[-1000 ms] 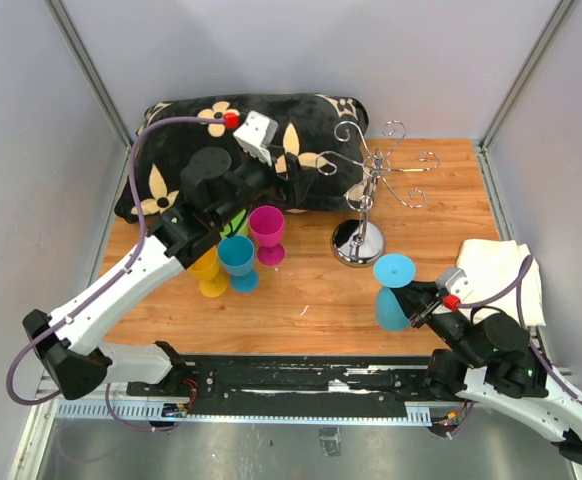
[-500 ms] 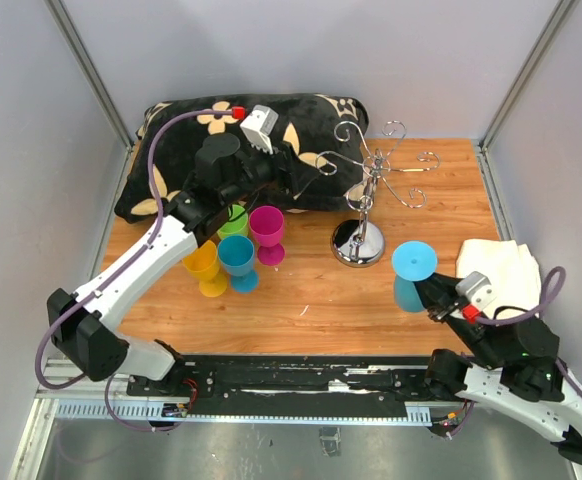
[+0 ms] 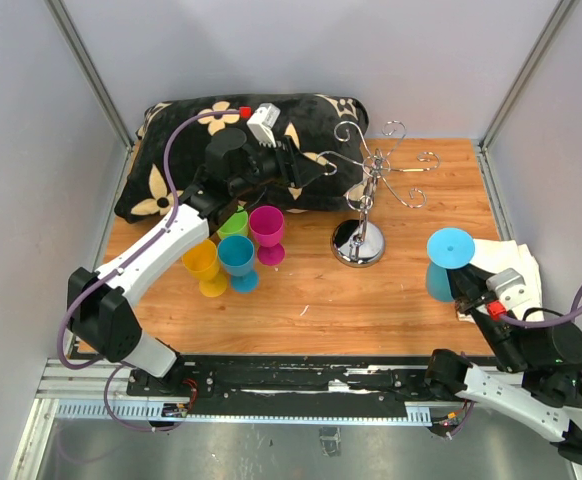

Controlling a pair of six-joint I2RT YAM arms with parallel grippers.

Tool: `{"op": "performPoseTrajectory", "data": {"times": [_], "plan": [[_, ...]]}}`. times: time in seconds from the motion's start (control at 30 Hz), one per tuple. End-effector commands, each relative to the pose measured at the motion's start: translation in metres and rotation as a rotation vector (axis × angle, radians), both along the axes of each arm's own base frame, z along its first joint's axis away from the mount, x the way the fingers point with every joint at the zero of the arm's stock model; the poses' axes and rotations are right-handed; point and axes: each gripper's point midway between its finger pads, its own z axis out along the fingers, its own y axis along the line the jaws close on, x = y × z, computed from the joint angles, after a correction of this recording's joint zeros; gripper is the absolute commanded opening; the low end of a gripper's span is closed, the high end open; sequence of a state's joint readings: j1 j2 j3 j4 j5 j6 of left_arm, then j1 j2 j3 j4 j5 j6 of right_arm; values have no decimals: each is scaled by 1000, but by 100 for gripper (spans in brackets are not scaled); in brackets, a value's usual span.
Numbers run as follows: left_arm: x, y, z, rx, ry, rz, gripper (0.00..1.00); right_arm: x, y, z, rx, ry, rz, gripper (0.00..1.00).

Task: Place the wine glass upside down on the wine glass rack
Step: Turn the wine glass upside down at the wine rack.

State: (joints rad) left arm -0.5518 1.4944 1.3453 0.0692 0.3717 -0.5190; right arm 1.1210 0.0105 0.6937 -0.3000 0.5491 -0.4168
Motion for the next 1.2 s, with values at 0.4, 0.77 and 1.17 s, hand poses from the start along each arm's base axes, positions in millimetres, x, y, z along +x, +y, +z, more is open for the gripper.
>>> {"op": "performPoseTrajectory", "data": {"times": [0.4,0.77,1.17], "plan": [[2,-3,8,-10,-43,-48,56,19,-37,59,-133,-116,-237,1],[2,-1,3,5,-42,-42,56,20,-27,90,-171,-135,-151,1],[4,6,3,3,-43,-32,56,5,75,143,-351,-252,-72,1]]}}
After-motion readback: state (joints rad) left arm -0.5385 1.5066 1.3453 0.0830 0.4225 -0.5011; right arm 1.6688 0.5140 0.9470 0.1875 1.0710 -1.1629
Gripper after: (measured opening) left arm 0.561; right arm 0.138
